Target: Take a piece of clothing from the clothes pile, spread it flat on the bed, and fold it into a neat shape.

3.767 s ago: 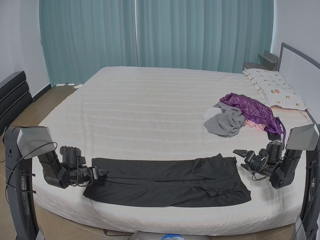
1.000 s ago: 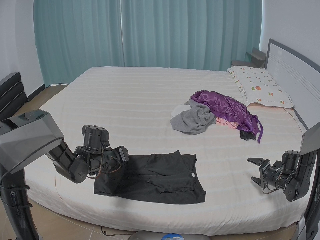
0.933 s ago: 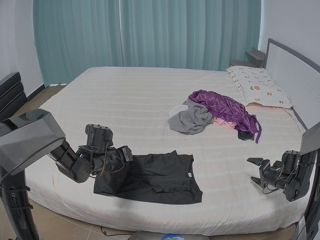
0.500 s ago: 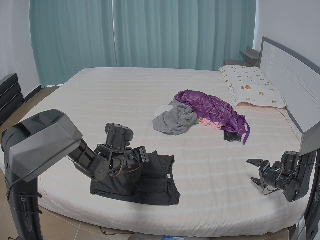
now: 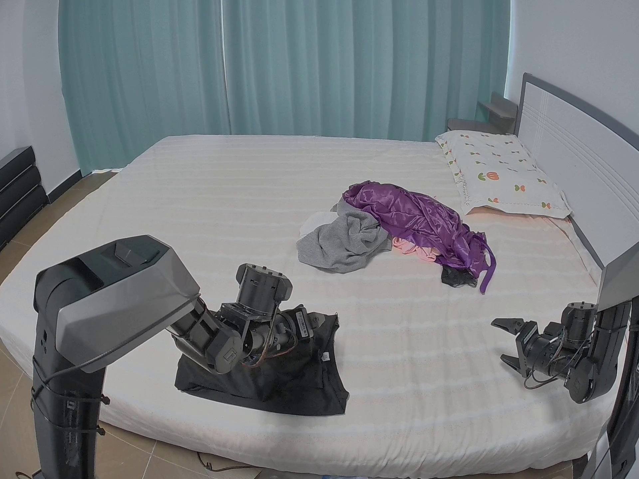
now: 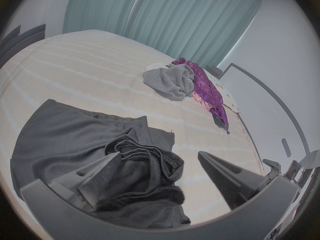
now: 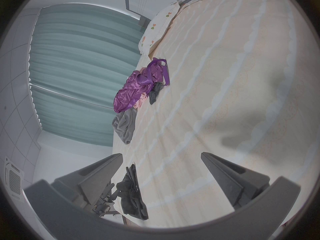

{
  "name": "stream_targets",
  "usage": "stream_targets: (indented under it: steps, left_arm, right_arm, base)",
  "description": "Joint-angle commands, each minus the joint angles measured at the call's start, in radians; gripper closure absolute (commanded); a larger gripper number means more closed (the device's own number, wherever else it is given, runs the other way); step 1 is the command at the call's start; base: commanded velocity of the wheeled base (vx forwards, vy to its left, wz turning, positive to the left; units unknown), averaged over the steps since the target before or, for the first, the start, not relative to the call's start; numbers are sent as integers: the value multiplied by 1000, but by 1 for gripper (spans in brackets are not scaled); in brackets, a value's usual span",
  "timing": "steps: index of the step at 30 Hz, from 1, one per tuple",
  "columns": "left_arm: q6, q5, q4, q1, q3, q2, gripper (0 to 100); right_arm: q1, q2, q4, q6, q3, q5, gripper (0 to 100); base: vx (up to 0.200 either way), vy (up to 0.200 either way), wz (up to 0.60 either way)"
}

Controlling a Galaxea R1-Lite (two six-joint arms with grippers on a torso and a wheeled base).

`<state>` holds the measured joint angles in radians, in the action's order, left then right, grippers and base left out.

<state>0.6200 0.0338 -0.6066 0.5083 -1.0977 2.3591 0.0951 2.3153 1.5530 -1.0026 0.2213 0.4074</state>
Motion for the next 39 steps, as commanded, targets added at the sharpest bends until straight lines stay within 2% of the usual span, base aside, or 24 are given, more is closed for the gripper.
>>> stream_targets:
  steps: [1, 4, 7, 12, 14, 17, 19, 21, 22, 24, 27, 35, 37, 38, 39]
  left_arm:
    - [15, 29, -7, 1, 48, -34, 0]
    - [70, 18, -47, -28, 122, -84, 0]
    - [159, 12, -163, -60, 219, -139, 0]
    - [187, -14, -329, -136, 392, -169, 0]
    - [199, -18, -360, -165, 424, -167, 0]
    - [277, -34, -381, -195, 461, -173, 0]
    - [345, -68, -387, -220, 479, -179, 0]
    - [371, -120, -394, -241, 498, -181, 0]
    - [371, -124, -394, -243, 499, -181, 0]
    - [376, -190, -435, -269, 533, -190, 0]
    - [376, -226, -463, -287, 559, -181, 0]
    - [377, -258, -466, -312, 564, -159, 0]
    - [377, -258, -466, -310, 564, -158, 0]
    - [379, -258, -466, -312, 565, -158, 0]
    - [379, -258, -466, -312, 565, -158, 0]
  right_arm:
    - [0, 6, 15, 5, 0, 2, 0]
    - [0, 7, 15, 7, 0, 1, 0]
    - [0, 7, 15, 7, 0, 1, 0]
    - [0, 7, 15, 7, 0, 1, 0]
    - [0, 9, 15, 7, 0, 1, 0]
    - [0, 9, 15, 7, 0, 1, 0]
    - [0, 9, 15, 7, -2, 1, 0]
    - [-2, 9, 15, 7, -2, 1, 0]
    - [-2, 9, 15, 7, -2, 1, 0]
    - [-2, 9, 15, 7, -2, 1, 0]
    - [-2, 10, 15, 9, -2, 1, 0]
    - [-9, 9, 13, 9, -7, -7, 0]
    - [-12, 6, 15, 10, -10, -19, 0]
    - [-34, -8, 15, 12, -16, -61, 0]
    - [-35, -10, 15, 12, -16, -65, 0]
  base:
    - [0, 0, 0]
    - [0, 0, 0]
    - [0, 0, 0]
    - [0, 0, 0]
    - [0, 0, 0]
    - [0, 0, 0]
    - [0, 0, 0]
    - [0, 200, 0]
    - [0, 200, 0]
    - [0, 200, 0]
    - [0, 200, 0]
    - [0, 200, 0]
    - [0, 200, 0]
    - [0, 200, 0]
    - [0, 200, 0]
